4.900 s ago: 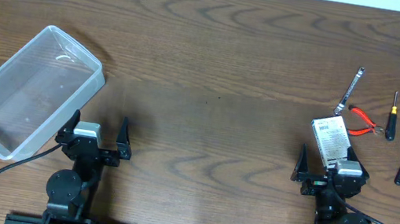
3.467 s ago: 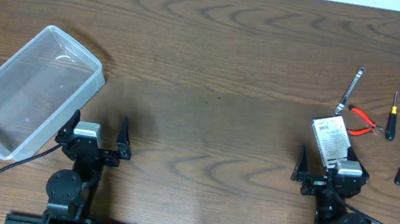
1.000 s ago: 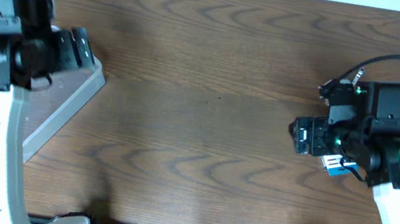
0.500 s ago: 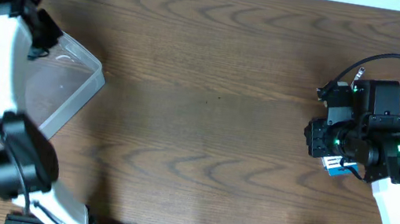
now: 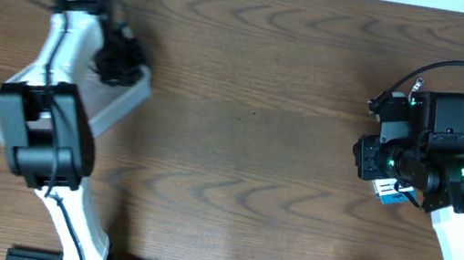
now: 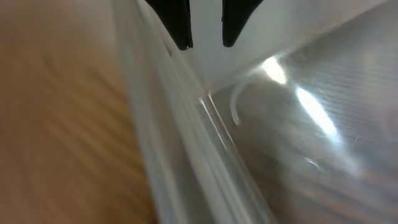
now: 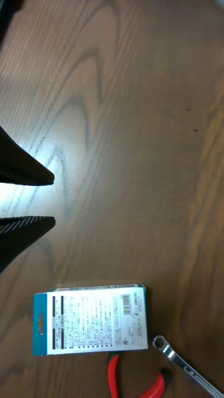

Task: Pack container
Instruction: 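Reach the left gripper to the clear container's near edge, then push the clear container with the left gripper toward table center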

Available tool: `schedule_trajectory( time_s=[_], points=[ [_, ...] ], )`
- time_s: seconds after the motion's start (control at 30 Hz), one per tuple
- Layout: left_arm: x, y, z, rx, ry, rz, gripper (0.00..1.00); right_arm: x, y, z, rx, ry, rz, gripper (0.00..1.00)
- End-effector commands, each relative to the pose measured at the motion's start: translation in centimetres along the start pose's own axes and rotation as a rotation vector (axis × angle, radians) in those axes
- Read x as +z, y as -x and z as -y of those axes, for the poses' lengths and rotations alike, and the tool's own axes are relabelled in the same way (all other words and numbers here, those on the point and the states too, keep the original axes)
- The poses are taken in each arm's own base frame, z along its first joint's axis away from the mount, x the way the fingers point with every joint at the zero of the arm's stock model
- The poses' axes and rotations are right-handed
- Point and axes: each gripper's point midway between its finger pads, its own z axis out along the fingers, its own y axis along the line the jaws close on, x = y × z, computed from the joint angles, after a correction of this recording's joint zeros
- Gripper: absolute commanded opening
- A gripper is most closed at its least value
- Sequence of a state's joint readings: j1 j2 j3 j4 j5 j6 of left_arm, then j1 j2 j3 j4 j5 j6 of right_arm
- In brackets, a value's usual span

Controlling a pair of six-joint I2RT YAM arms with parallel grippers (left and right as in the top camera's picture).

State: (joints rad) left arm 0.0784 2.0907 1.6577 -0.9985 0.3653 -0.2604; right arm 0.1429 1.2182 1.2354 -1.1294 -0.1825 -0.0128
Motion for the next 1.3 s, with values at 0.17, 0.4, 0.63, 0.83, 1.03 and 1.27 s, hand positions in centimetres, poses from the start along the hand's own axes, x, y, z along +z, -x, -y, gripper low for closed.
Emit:
schedule_trajectory(
  time_s=[0.17, 0.4, 0.63, 0.83, 1.03, 1.27],
  points=[
    [2.8, -10.8, 10.3, 0.495, -0.045, -0.233, 0.10, -0.5, 1.1, -0.3, -0.023, 0.000, 0.043, 0.21],
    [4.3, -17.0, 13.4, 0.693, 0.020, -0.324, 0.10, -0.5, 1.1, 0.1, -0.022, -0.023, 0.042, 0.21],
    [1.6, -10.4, 11.8, 0.718, 0.321, -0.047, 0.10, -0.5, 1.1, 0.2, -0.022, -0.026, 0.042, 0.22],
    [-8.0, -3.0, 11.3, 0.590, 0.353, 0.258, 0.10, -0.5, 1.0, 0.2, -0.022, -0.027, 0.039, 0.22],
    [-19.5, 0.8, 0.9, 0.109, 0.583, 0.551, 0.10, -0.5, 0.7, 0.2, -0.024, -0.026, 0.024, 0.22],
    [-19.6, -3.8, -10.8, -0.431, 0.533, 0.277, 0.06, -0.5, 0.6, 0.2, -0.023, -0.027, 0.023, 0.22]
  ],
)
